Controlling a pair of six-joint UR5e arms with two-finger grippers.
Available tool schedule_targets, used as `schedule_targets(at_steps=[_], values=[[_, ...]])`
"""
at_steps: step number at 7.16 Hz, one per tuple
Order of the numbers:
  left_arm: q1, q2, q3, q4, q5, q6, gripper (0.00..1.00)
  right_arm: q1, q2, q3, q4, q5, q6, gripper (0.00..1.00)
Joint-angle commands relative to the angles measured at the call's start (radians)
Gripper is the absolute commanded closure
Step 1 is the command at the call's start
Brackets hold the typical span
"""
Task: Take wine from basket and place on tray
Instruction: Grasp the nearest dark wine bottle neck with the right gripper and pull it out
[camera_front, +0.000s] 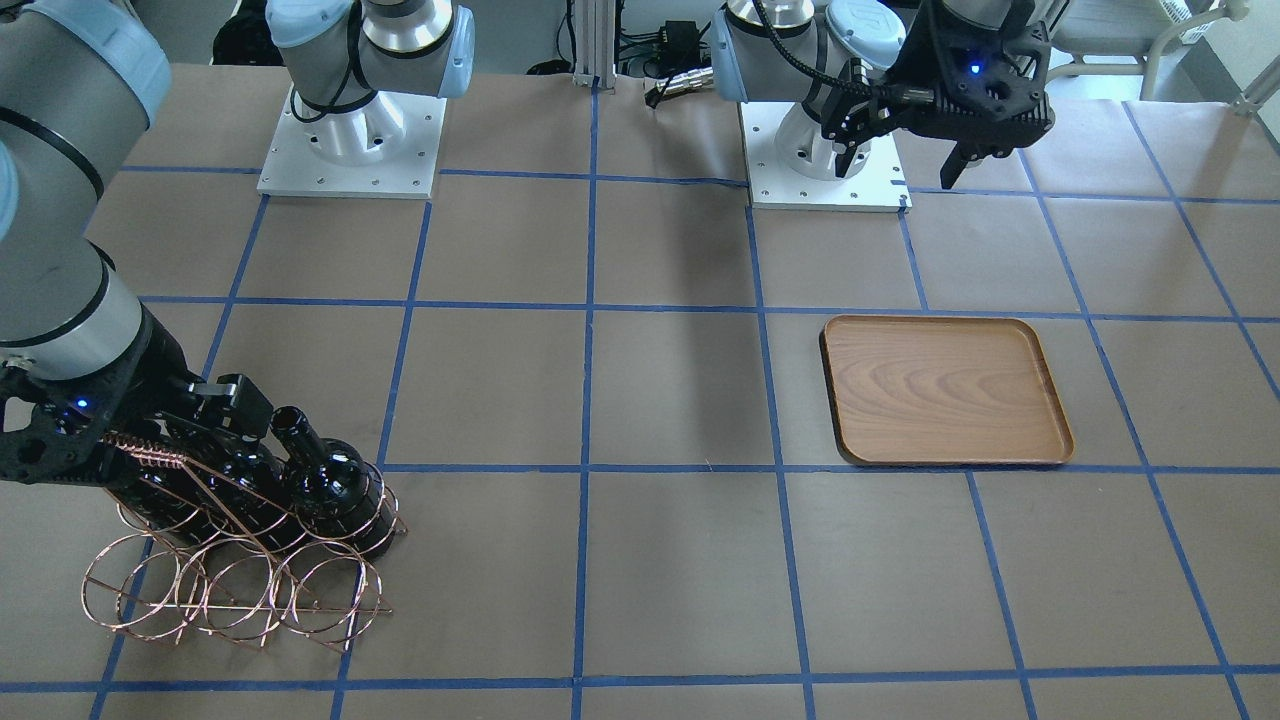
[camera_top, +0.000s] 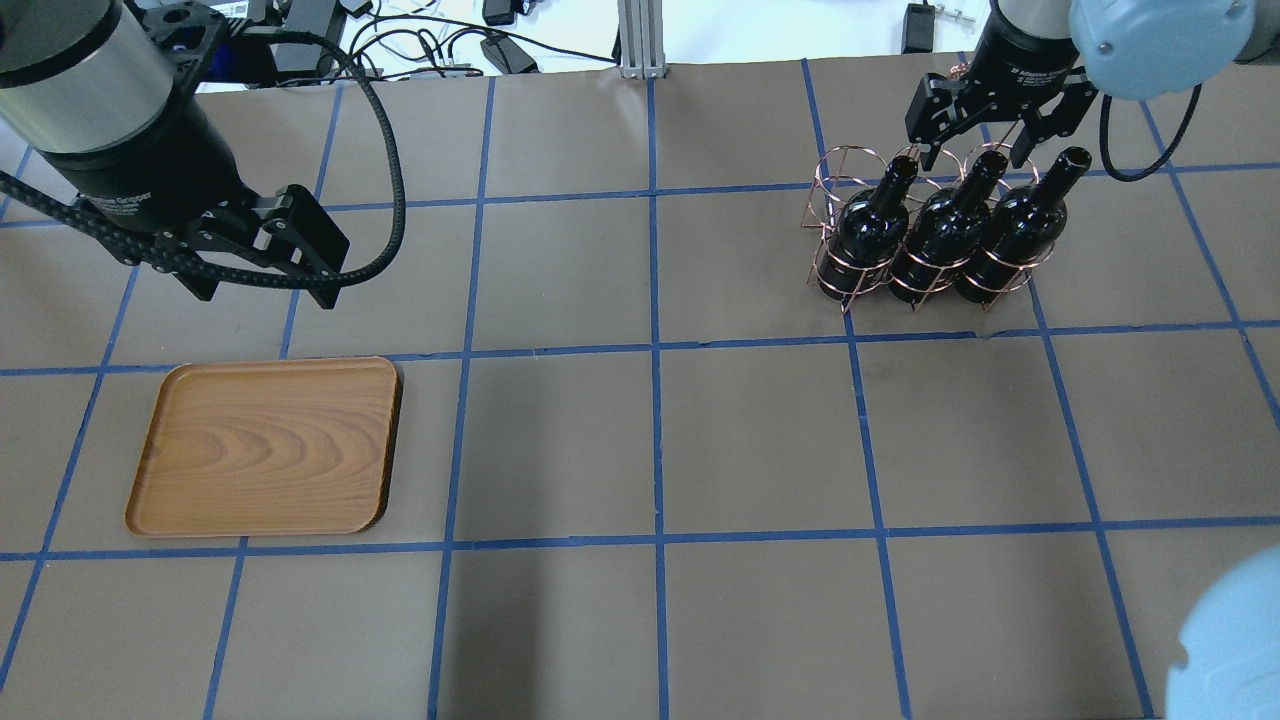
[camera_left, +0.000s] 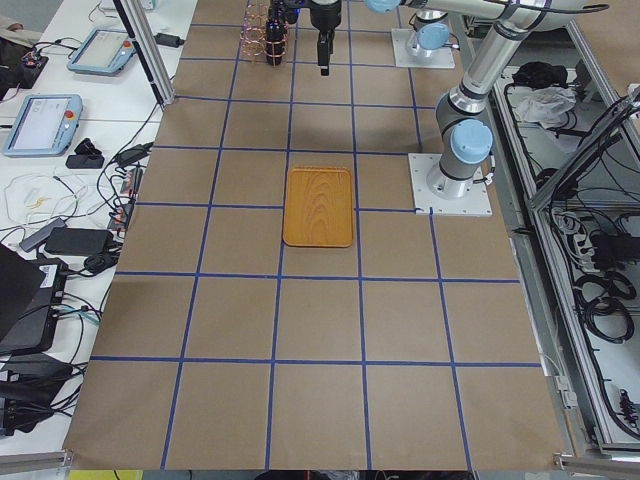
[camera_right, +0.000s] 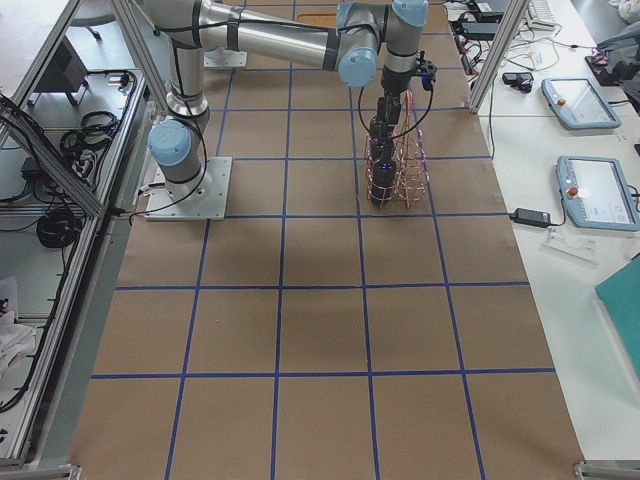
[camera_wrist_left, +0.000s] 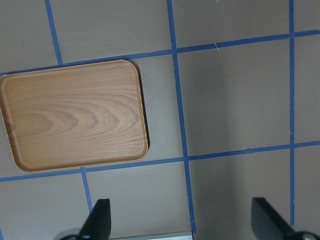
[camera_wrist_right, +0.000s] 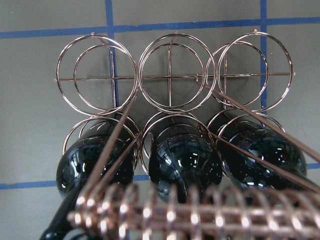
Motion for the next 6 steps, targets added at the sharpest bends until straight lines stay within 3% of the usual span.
schedule_targets(at_steps=[1,3,5,6], values=[[-0.001,0.000,0.000,0.000,0.000,-0.002,0.00,-0.001,0.013,0.008,0.006,-0.003,-0.007,0.52],[-0.001,0.000,0.000,0.000,0.003,0.000,0.00,-0.001,0.011,0.008,0.047,-0.067,-0.022,0.75],[-0.001,0.003,0.000,-0.002,0.007,0.000,0.00,-0.001,-0.002,-0.016,0.056,-0.060,-0.047,0.78],[-0.001,0.001,0.000,0.000,0.000,0.000,0.00,-0.001,-0.028,-0.088,0.076,-0.048,-0.047,0.78]])
